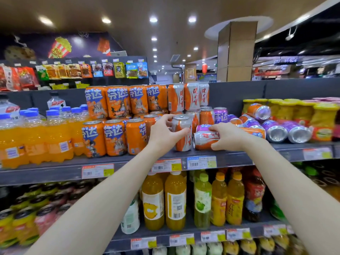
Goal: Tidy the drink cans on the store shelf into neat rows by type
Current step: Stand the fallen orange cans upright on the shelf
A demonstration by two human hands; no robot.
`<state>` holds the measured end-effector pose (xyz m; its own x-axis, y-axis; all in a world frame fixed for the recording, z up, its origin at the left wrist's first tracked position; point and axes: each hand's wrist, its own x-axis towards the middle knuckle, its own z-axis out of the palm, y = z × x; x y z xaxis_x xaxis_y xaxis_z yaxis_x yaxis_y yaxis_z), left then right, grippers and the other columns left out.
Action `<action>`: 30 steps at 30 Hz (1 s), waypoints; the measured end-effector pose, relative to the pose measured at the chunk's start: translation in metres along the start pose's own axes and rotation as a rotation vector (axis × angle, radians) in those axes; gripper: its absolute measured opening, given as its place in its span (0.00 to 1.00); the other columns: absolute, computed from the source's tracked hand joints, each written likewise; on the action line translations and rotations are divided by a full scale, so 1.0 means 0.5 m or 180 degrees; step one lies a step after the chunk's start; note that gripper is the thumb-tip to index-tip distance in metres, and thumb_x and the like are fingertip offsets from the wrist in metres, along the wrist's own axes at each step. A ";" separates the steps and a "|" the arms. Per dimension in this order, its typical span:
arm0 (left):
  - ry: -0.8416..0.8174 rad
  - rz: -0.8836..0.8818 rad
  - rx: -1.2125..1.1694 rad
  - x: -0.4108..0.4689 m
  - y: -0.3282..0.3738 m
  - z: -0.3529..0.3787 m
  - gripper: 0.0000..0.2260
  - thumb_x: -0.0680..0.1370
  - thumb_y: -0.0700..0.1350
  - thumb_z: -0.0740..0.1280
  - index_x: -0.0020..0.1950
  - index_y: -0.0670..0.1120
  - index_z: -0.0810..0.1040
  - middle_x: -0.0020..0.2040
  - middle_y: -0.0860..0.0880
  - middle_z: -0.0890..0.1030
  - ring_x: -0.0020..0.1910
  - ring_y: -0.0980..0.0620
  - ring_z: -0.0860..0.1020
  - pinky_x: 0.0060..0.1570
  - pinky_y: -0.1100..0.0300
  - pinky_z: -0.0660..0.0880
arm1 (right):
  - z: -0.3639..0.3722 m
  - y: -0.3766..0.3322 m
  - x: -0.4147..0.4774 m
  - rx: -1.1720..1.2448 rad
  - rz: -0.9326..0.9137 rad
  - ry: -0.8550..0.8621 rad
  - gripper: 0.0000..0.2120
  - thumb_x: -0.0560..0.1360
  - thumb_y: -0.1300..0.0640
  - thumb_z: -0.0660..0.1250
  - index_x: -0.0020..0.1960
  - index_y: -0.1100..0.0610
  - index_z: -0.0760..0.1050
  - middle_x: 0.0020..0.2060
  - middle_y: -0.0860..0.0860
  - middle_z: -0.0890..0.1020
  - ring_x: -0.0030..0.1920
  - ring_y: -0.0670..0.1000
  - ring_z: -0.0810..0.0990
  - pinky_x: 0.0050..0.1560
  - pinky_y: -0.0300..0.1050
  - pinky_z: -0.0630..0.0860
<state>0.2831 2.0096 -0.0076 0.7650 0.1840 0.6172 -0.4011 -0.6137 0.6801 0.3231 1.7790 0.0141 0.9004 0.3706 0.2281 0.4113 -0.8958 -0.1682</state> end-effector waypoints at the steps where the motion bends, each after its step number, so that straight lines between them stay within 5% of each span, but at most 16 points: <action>1: 0.0035 -0.0019 0.0009 0.003 -0.003 0.006 0.31 0.68 0.61 0.78 0.68 0.53 0.76 0.54 0.56 0.79 0.51 0.60 0.78 0.46 0.64 0.77 | 0.000 0.000 0.005 -0.0104 -0.0042 -0.0009 0.36 0.71 0.45 0.73 0.76 0.50 0.67 0.65 0.52 0.77 0.60 0.52 0.77 0.56 0.45 0.78; 5: 0.0068 -0.0145 0.0012 0.013 -0.016 0.020 0.32 0.68 0.61 0.78 0.68 0.52 0.76 0.55 0.55 0.81 0.52 0.58 0.80 0.48 0.62 0.80 | 0.001 -0.013 0.027 -0.0524 -0.0142 0.0013 0.38 0.64 0.32 0.72 0.69 0.48 0.73 0.58 0.49 0.79 0.54 0.51 0.78 0.52 0.48 0.79; 11: -0.0072 -0.0231 -0.0010 0.017 -0.017 0.024 0.30 0.72 0.59 0.76 0.71 0.51 0.74 0.56 0.54 0.80 0.54 0.56 0.79 0.45 0.65 0.78 | 0.025 -0.009 0.043 -0.0407 -0.0247 0.0376 0.34 0.64 0.30 0.72 0.63 0.47 0.75 0.53 0.47 0.77 0.51 0.49 0.76 0.47 0.47 0.79; 17: 0.0286 0.0012 0.0204 0.035 0.006 -0.005 0.20 0.79 0.52 0.69 0.70 0.48 0.74 0.53 0.54 0.81 0.49 0.59 0.79 0.39 0.72 0.71 | 0.044 0.013 0.045 0.0992 -0.0185 0.0951 0.27 0.65 0.32 0.73 0.54 0.49 0.76 0.48 0.45 0.80 0.47 0.46 0.79 0.47 0.49 0.82; 22: 0.0569 0.0299 0.0680 0.098 0.028 -0.079 0.11 0.78 0.43 0.67 0.61 0.48 0.79 0.50 0.53 0.82 0.49 0.57 0.80 0.49 0.61 0.79 | 0.050 0.014 0.043 0.1793 0.0132 0.1115 0.28 0.70 0.38 0.74 0.64 0.52 0.74 0.51 0.45 0.79 0.50 0.47 0.79 0.46 0.42 0.80; 26: 0.0140 0.0327 0.1089 0.125 0.025 -0.113 0.12 0.78 0.40 0.67 0.60 0.50 0.79 0.50 0.53 0.83 0.48 0.57 0.80 0.46 0.63 0.78 | 0.044 0.014 0.051 0.2454 0.0338 0.0798 0.29 0.72 0.42 0.74 0.68 0.52 0.73 0.59 0.50 0.81 0.55 0.50 0.80 0.50 0.47 0.81; 30: -0.0157 0.0370 0.0912 0.122 0.045 -0.087 0.10 0.80 0.42 0.67 0.59 0.49 0.80 0.50 0.53 0.83 0.48 0.58 0.81 0.44 0.66 0.77 | 0.034 0.014 0.042 0.2599 0.0196 0.0478 0.27 0.74 0.47 0.74 0.69 0.51 0.70 0.54 0.44 0.78 0.54 0.47 0.78 0.42 0.39 0.77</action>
<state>0.2990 2.0403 0.0626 0.7487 0.0669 0.6596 -0.3341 -0.8212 0.4626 0.3470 1.7849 0.0012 0.9199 0.2381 0.3115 0.3876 -0.4323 -0.8142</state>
